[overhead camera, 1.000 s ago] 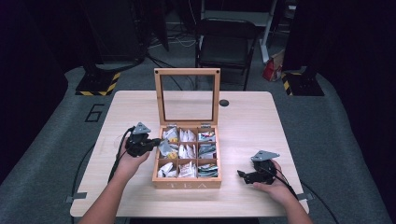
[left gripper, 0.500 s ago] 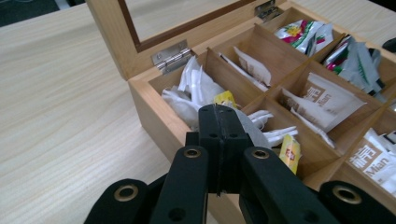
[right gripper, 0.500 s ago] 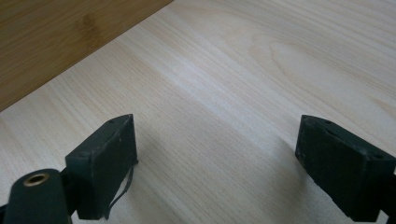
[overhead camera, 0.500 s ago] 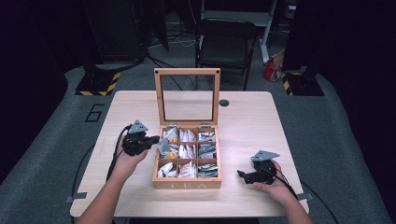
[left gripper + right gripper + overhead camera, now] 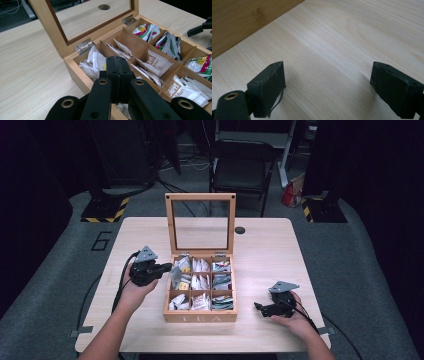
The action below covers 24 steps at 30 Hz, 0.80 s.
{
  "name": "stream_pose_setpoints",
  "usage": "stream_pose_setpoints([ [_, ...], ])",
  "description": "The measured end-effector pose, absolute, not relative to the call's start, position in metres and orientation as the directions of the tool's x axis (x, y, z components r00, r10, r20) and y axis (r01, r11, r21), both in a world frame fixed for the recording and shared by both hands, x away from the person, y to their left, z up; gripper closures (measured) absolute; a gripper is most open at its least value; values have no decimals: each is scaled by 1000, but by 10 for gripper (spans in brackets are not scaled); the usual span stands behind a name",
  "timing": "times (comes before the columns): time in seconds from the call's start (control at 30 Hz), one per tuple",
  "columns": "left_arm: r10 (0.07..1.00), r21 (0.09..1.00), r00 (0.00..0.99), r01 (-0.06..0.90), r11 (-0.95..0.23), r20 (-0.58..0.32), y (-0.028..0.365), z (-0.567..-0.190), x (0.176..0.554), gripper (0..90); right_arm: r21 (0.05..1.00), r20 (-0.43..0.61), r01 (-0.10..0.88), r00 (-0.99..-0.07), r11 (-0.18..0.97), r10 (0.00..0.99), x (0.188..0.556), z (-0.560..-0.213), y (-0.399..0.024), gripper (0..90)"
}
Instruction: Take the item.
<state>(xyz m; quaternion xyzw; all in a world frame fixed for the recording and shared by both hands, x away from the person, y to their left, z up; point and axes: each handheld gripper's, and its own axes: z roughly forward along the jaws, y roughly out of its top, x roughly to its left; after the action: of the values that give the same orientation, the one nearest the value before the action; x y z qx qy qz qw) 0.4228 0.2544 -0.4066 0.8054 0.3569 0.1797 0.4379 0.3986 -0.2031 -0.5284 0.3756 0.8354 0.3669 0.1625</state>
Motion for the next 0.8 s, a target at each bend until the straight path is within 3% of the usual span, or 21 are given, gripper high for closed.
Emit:
stream_pose_setpoints([
  [0.8,710,868,703,341,-361,19,250,-369,414,900,733,5,509,-667,451,745,399,-528,-203,119],
])
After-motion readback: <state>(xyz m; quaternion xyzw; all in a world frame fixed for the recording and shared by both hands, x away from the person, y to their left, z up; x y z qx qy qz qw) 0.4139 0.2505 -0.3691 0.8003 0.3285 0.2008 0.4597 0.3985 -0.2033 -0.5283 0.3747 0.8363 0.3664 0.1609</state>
